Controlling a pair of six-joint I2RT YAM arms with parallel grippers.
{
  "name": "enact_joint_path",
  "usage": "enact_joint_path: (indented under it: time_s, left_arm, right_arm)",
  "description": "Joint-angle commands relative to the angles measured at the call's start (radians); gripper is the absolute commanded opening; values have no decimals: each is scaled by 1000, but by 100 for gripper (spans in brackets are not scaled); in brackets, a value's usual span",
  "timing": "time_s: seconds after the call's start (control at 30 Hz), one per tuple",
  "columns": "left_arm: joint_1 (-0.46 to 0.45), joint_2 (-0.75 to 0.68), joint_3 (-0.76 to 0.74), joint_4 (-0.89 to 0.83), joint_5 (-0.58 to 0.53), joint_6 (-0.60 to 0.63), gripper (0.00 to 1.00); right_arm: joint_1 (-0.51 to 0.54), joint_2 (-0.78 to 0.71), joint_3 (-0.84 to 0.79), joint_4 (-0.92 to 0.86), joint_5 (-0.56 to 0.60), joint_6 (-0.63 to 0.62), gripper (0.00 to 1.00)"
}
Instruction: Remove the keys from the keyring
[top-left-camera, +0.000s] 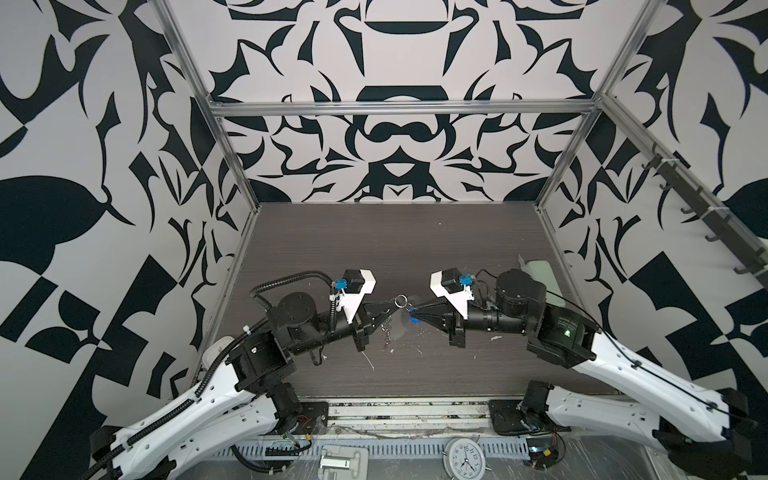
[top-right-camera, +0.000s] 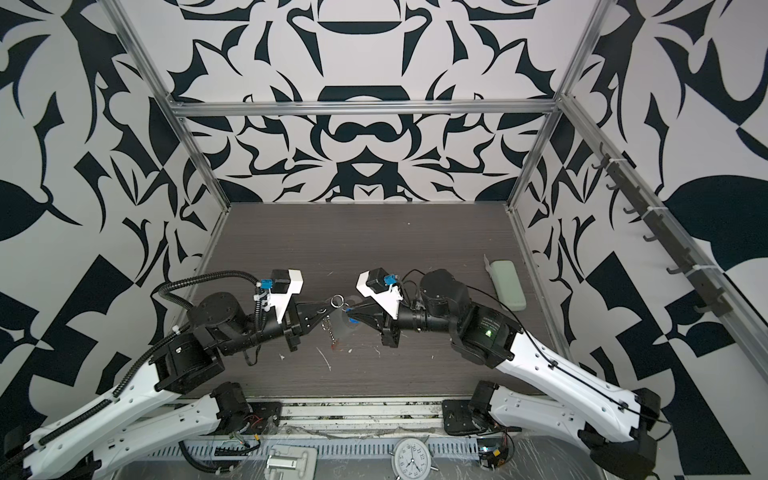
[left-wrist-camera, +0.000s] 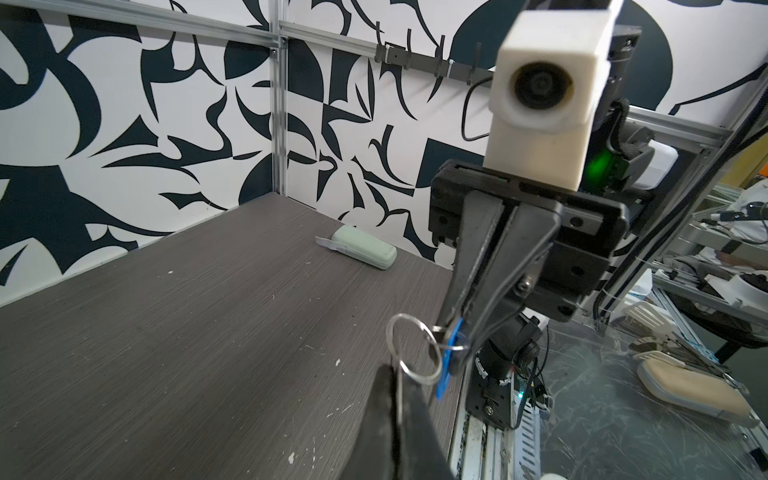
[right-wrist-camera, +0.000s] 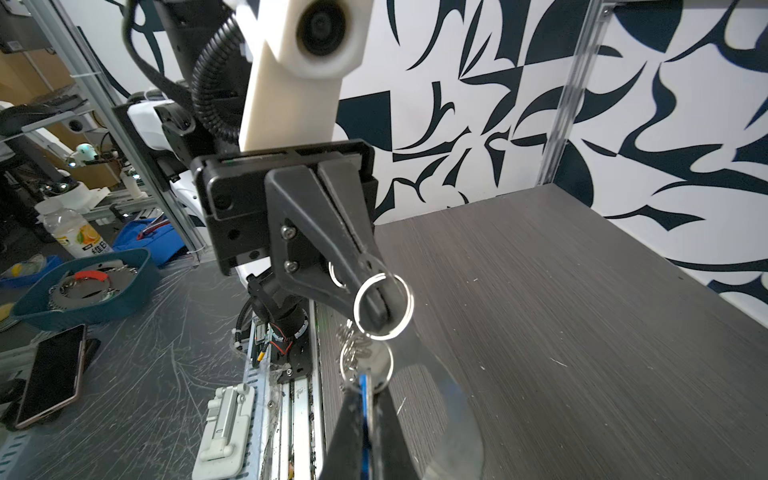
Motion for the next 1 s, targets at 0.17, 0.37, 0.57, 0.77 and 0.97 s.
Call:
enact_joint_path:
  time_s: [0.17, 0.37, 0.57, 0.77, 0.97]
  left_arm:
    - [4, -10, 61, -24, 98, -10, 0]
    - [2, -4, 65, -46, 126, -27, 0]
    - [3, 20, 66, -55, 142, -41, 0]
    - [2, 53, 71, -67, 124, -46, 0]
    - [1, 69, 78, -86, 27, -51, 21]
  right_arm:
    - [2, -51, -4, -29, 130, -6, 0]
    - [2, -68, 10, -42, 165, -19, 0]
    - [2, -67, 24, -32, 157, -27, 0]
    - [2, -42, 49, -41, 111, -45, 0]
    - [2, -23, 54, -23, 78, -20, 0]
